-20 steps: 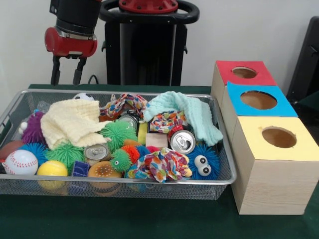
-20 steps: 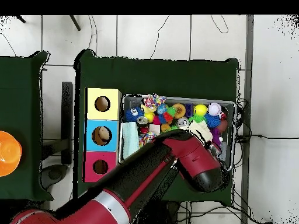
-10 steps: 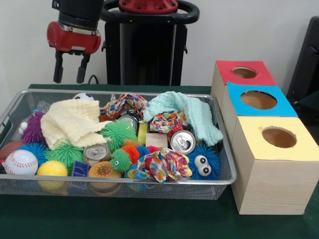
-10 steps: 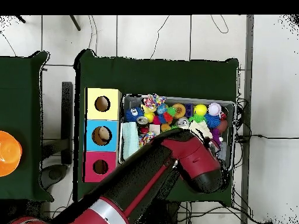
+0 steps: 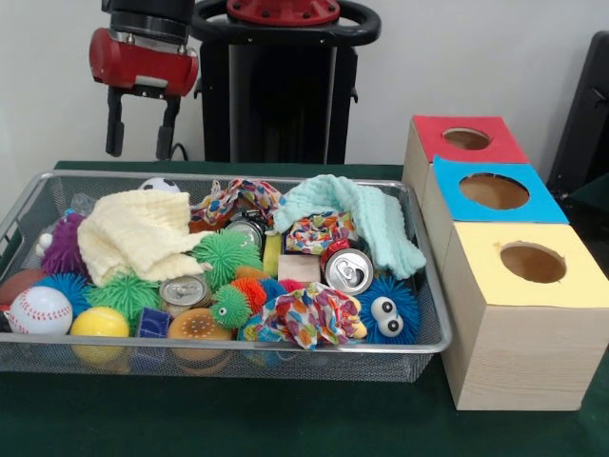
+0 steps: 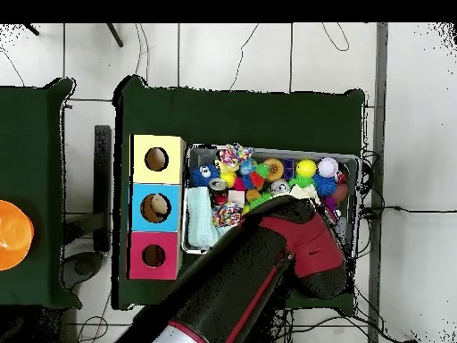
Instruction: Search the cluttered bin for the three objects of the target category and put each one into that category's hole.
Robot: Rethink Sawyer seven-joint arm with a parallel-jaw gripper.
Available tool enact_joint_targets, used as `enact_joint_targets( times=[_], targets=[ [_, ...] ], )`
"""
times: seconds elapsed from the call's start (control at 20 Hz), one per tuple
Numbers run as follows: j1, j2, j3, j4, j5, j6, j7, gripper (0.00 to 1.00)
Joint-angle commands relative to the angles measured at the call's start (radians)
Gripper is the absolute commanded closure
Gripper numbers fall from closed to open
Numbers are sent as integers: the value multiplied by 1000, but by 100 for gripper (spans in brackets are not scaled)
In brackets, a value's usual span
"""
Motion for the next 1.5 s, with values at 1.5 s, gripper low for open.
enact_joint_targets(
  times=[1.5],
  targets=[
    [-164, -140, 433, 85, 309, -96, -286, 0]
  ],
)
